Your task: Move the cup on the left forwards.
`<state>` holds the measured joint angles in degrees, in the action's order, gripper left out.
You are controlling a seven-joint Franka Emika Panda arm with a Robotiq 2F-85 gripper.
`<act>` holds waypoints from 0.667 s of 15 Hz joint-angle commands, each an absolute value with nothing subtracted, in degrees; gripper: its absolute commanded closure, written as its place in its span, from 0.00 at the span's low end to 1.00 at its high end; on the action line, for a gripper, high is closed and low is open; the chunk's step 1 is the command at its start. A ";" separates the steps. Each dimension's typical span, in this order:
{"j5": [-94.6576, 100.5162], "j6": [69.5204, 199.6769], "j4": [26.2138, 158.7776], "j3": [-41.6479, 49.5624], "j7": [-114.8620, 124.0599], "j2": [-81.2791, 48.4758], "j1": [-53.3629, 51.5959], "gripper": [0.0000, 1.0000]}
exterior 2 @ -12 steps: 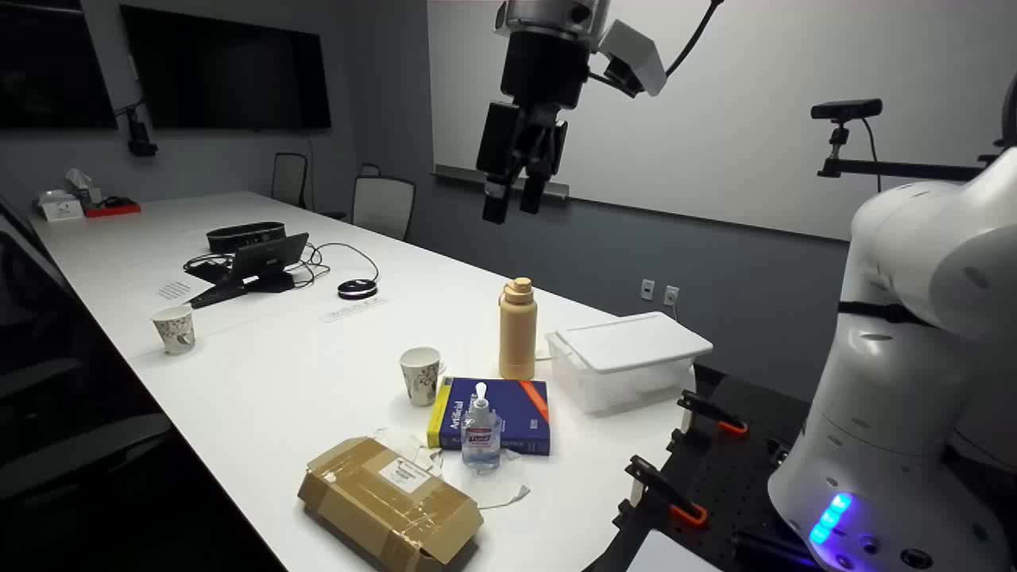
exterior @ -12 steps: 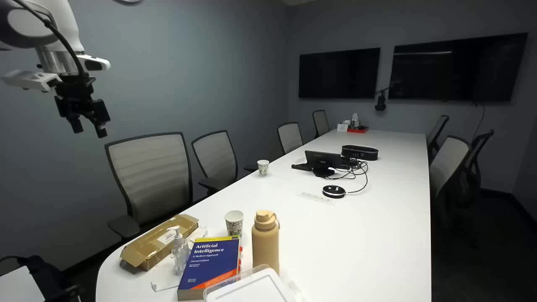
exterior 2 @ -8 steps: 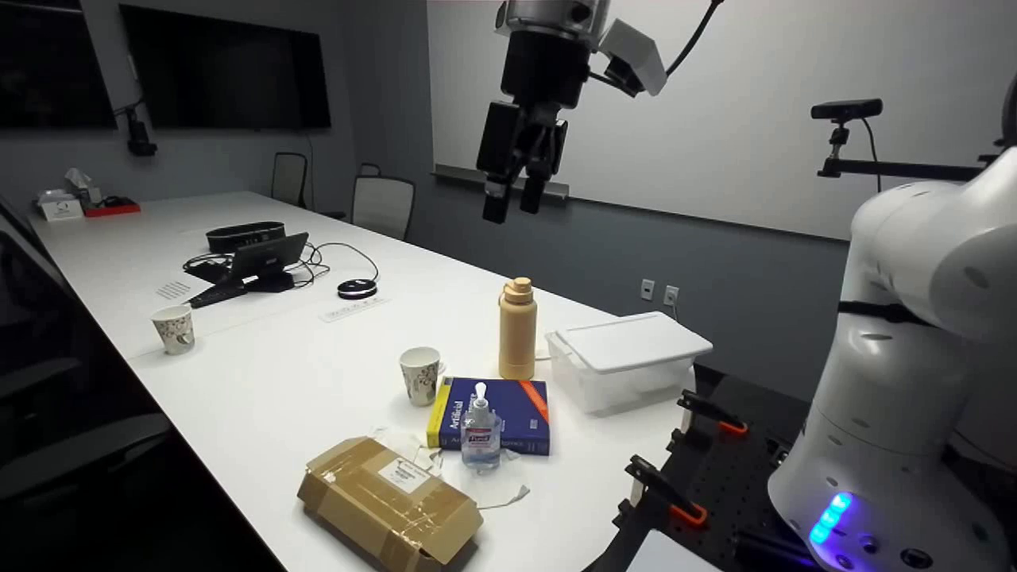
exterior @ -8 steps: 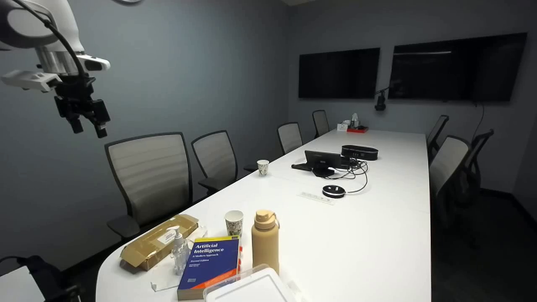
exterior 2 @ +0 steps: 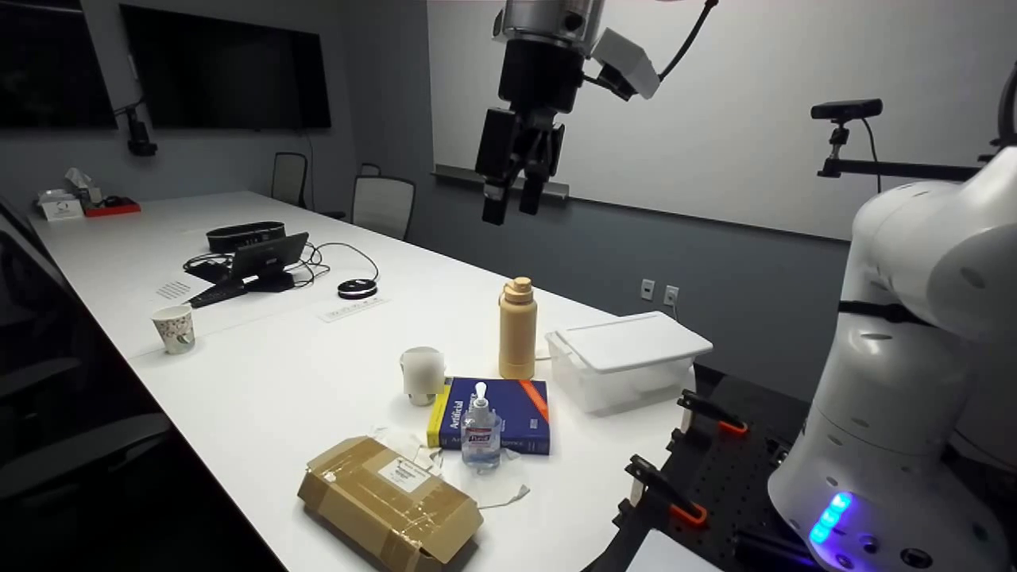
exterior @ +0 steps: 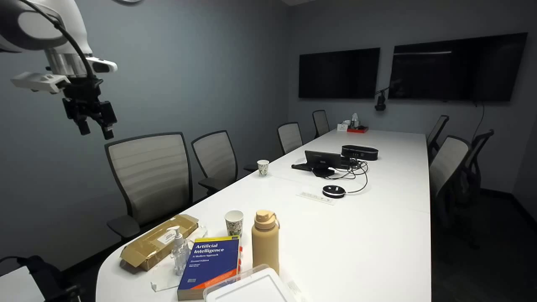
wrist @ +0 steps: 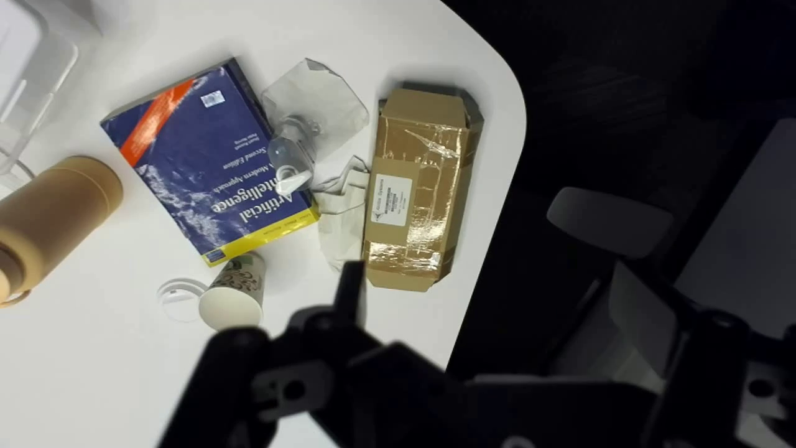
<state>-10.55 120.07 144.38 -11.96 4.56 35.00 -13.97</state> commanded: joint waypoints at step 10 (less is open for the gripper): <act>0.41 132.47 123.15 -5.86 -3.76 -1.11 -5.68 0.00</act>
<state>-0.58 130.77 130.17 -6.74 -1.19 7.82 -6.32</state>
